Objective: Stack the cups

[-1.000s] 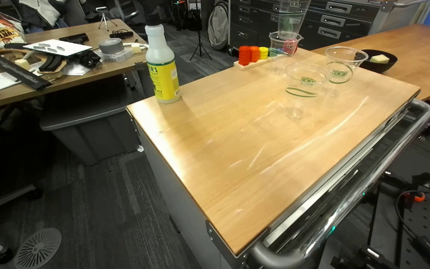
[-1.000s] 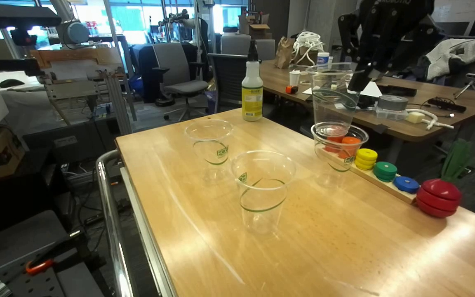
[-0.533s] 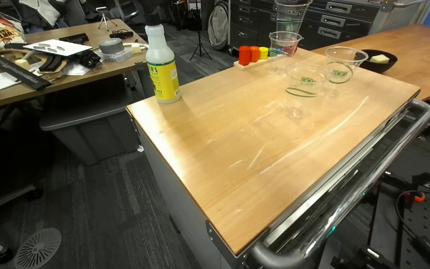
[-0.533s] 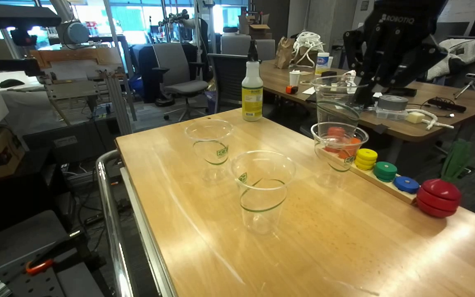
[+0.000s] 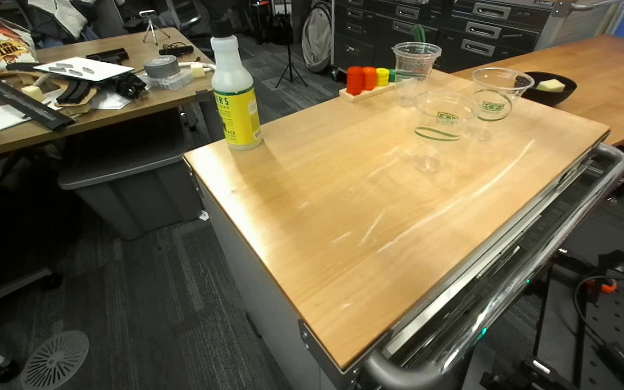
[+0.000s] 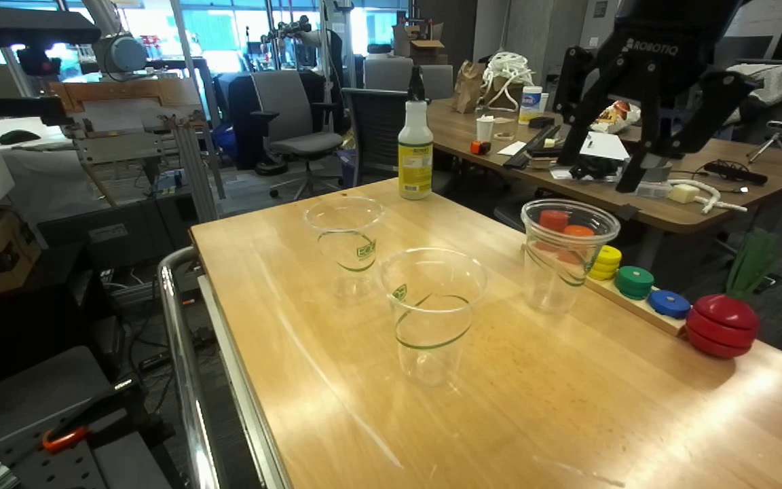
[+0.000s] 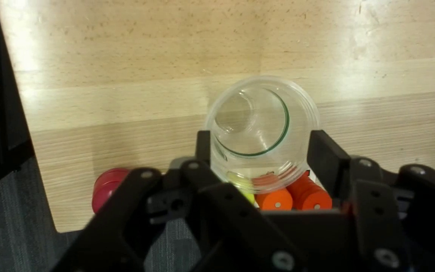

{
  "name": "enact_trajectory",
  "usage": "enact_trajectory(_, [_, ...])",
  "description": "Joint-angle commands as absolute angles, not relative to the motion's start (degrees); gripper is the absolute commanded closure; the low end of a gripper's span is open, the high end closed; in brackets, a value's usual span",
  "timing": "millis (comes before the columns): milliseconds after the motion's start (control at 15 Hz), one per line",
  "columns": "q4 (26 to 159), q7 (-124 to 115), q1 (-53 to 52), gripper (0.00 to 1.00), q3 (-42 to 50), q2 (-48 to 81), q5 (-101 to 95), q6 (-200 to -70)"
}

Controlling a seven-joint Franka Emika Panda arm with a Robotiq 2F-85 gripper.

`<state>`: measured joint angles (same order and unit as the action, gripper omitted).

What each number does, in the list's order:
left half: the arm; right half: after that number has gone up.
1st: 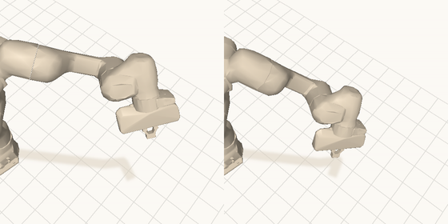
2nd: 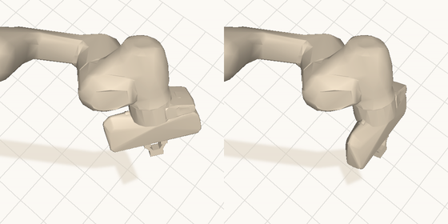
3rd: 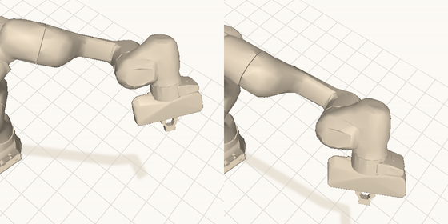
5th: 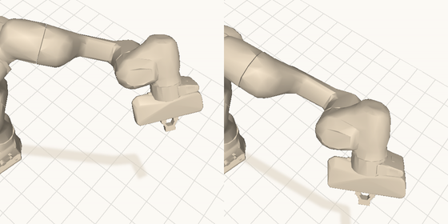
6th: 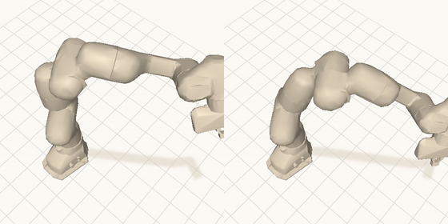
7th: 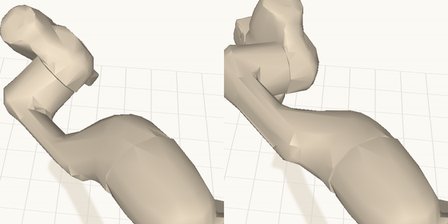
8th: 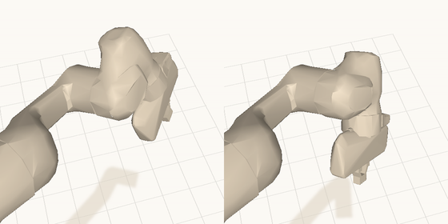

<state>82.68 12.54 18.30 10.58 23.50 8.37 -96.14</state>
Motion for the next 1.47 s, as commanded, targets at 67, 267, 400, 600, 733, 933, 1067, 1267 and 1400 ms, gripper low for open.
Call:
enact_trajectory(67, [81.67,8.24,17.36,0.00,10.79,23.36,5.23,-94.73])
enact_trajectory(267, [81.34,3.00,16.48,0.00,11.17,23.94,3.47,-93.57])
enact_trajectory(400, [80.93,1.02,16.51,0.00,11.05,24.73,3.35,-92.49])
enact_trajectory(600, [80.25,-0.22,16.95,0.00,10.99,26.26,3.78,-92.71])
enact_trajectory(733, [79.58,-0.26,17.56,0.00,10.89,27.26,4.77,-93.47])
enact_trajectory(933, [78.30,-0.32,18.42,0.00,10.80,28.83,5.71,-93.66])
enact_trajectory(1067, [77.93,-0.19,18.95,0.00,10.66,29.60,6.45,-93.65])
enact_trajectory(1267, [78.15,0.31,19.35,0.00,10.29,30.28,7.74,-93.90])
enact_trajectory(1400, [78.15,0.49,19.15,0.00,10.13,30.87,7.83,-93.95])
